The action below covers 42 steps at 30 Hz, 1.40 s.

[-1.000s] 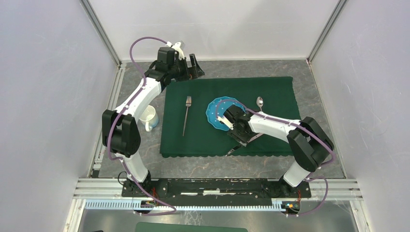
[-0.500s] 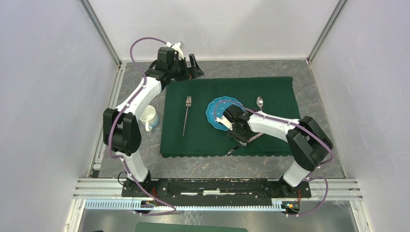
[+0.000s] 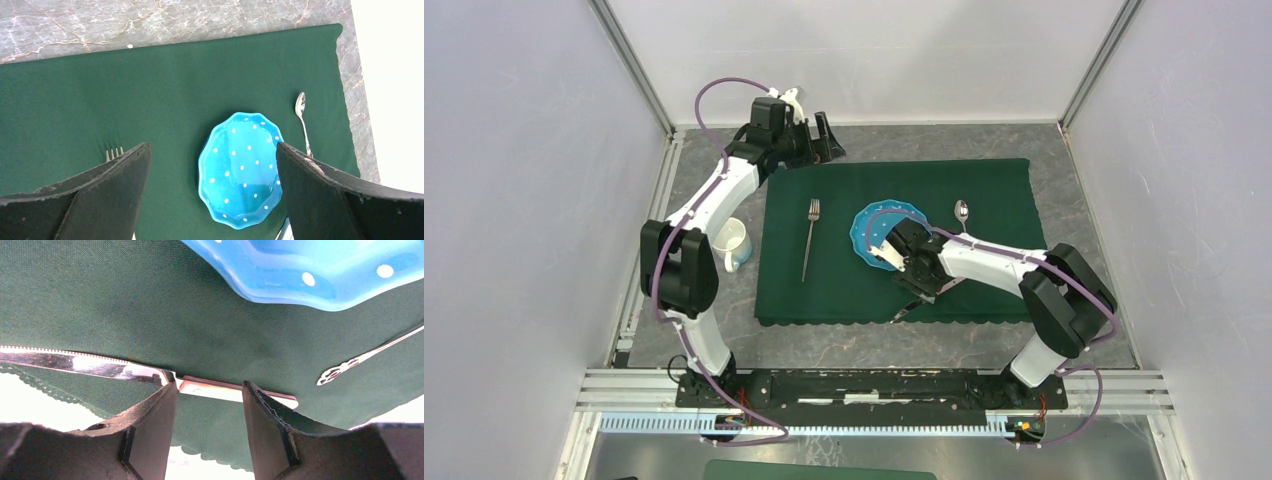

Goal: Set the dinner table for one person
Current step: Pick up the knife with the napkin.

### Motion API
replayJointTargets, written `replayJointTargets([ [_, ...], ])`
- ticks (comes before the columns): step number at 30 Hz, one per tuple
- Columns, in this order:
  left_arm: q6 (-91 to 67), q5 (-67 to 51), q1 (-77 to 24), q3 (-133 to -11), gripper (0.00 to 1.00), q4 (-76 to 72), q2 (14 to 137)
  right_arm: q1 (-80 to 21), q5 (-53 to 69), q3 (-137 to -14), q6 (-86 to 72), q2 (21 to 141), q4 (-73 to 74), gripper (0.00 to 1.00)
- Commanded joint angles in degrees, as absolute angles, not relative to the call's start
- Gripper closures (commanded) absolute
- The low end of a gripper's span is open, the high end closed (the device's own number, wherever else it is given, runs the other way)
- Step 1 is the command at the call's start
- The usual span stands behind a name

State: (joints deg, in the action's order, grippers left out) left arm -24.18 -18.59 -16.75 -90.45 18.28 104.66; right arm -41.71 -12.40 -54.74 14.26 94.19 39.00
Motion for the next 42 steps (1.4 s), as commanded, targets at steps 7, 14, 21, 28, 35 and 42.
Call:
replayJointTargets([
  [7, -25.8, -20.4, -15.6, -93.1, 0.00, 17.9, 105.1, -42.5, -10.9, -49.3, 14.2, 96.6, 32.8, 0.42],
  [14, -25.7, -21.2, -15.3, -93.2, 0.00, 17.9, 105.7, -42.7, -11.0, -50.4, 13.6, 96.3, 35.2, 0.42],
  [21, -25.5, -21.6, -14.9, -93.2, 0.00, 18.1, 106.1, -43.0, -10.4, -53.0, 12.8, 94.9, 39.0, 0.42],
  [28, -25.7, -22.3, -14.7, -93.4, 0.00, 17.5, 107.1, -43.2, -11.1, -51.4, 12.7, 94.1, 39.5, 0.42],
  [35, -25.6, -22.2, -14.6, -93.6, 0.00, 17.5, 107.4, -43.2, -11.4, -51.1, 13.3, 96.7, 36.7, 0.42],
  [42, -25.6, -22.3, -14.3, -93.8, 0.00, 17.7, 107.2, -43.1, -12.0, -50.1, 13.1, 97.3, 35.9, 0.43],
])
